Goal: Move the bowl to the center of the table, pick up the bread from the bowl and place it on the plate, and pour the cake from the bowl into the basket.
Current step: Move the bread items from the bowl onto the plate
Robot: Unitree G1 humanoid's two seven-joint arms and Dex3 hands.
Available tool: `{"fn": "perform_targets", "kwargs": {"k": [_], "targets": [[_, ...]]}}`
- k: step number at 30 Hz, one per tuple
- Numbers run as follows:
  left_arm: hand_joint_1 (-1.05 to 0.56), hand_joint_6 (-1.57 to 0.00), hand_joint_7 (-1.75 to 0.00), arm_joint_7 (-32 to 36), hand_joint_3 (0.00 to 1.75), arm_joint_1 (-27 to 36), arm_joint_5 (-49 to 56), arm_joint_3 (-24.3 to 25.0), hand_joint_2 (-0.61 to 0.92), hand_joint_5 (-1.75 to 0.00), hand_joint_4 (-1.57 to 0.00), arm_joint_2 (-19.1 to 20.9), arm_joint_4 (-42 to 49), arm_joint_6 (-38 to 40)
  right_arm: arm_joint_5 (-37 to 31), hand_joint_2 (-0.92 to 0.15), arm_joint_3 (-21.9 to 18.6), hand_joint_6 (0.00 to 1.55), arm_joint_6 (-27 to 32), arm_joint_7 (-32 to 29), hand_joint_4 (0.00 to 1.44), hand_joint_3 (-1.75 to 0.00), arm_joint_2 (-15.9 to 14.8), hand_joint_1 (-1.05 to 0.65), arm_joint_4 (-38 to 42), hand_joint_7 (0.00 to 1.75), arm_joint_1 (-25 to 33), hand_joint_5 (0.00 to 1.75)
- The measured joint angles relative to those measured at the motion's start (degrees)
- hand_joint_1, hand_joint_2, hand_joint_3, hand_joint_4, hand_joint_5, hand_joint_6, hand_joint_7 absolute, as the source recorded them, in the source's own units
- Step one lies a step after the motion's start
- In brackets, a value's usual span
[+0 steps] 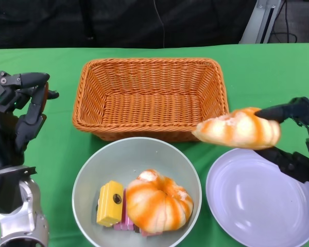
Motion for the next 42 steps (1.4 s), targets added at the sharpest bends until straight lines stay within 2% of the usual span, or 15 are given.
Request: {"fn": "perform_targets", "kwargs": {"k": [4, 14, 21, 28, 32, 36, 38, 39, 41, 42], "targets": [[-0.16, -0.90, -0.90, 0.45, 0.27, 0.00, 1.00, 0.02, 0.92, -1.31, -0.78, 0.47, -0.24, 0.17, 3.36, -0.92, -1.29, 0.57, -0.26, 3.26, 0.59, -0.23, 0.05, -0.09, -0.31, 1.34, 1.69, 1.63], [-0.16, -0.88, -0.92, 4.30, 0.29, 0.01, 4.28, -0.14, 0.92, -1.31, -0.78, 0.80, -0.92, 0.26, 3.60, -0.90, -4.57, 0.60, -1.81, 6.38, 0.64, -0.26, 0.49, -0.06, 0.59, 1.31, 4.19, 1.63], [-0.17, -0.88, -0.94, 4.38, 0.28, 0.02, 4.31, -0.28, 0.92, -1.33, -0.77, 1.05, -1.02, 0.26, 0.63, -0.86, -6.97, 0.68, -4.56, 6.73, 0.69, -0.26, 0.47, -0.10, 5.39, 1.24, 4.15, 1.61], [-0.19, -0.87, -0.95, 4.42, 0.26, 0.03, 4.51, -0.29, 0.92, -1.35, -0.77, 1.18, -1.21, 0.26, -2.43, -0.81, -8.46, 0.73, -6.36, 5.93, 0.74, -0.28, 0.44, -0.15, 10.42, 1.20, 3.38, 1.51], [-0.17, -0.89, -0.92, 4.36, 0.26, 0.06, 3.46, -0.32, 0.92, -1.31, -0.79, 1.16, -1.61, 0.41, -4.60, -0.76, -8.39, 0.73, -6.81, 6.28, 0.75, -0.34, -1.37, -0.15, 13.52, 1.20, 2.62, 1.51], [-0.18, -0.88, -0.92, 4.38, 0.26, 0.15, 3.61, -0.39, 0.92, -1.34, -0.77, 1.18, -2.03, 0.47, -10.14, -0.70, -8.75, 0.77, -7.96, 4.26, 0.77, -0.42, -3.68, -0.13, 16.59, 1.15, 1.60, 1.44], [-0.18, -0.88, -0.93, 4.39, 0.26, 0.19, 3.90, -0.45, 0.92, -1.35, -0.77, 1.17, -2.05, 0.47, -14.71, -0.58, -9.54, 0.80, -9.45, 1.22, 0.78, -0.61, -4.23, -0.12, 18.36, 1.11, 0.72, 1.41], [-0.17, -0.88, -0.93, 4.39, 0.26, 0.22, 3.89, -0.49, 0.92, -1.35, -0.77, 1.17, -2.09, 0.47, -17.41, -0.56, -10.03, 0.80, -9.91, -0.92, 0.77, -0.65, -4.50, -0.12, 18.76, 1.10, 0.47, 1.41], [-0.17, -0.88, -0.93, 4.38, 0.26, 0.38, 3.76, -0.51, 0.92, -1.35, -0.77, 1.16, -2.47, 0.50, -23.73, -0.57, -10.40, 0.80, -10.40, -5.25, 0.76, -0.62, -5.71, -0.11, 18.86, 1.07, 0.27, 1.41], [-0.17, -0.88, -0.92, 4.38, 0.26, 0.45, 3.63, -0.53, 0.92, -1.35, -0.77, 1.16, -2.62, 0.50, -26.86, -0.62, -10.44, 0.81, -10.49, -7.63, 0.77, -0.52, -6.46, -0.10, 18.86, 1.04, 0.25, 1.39]]}}
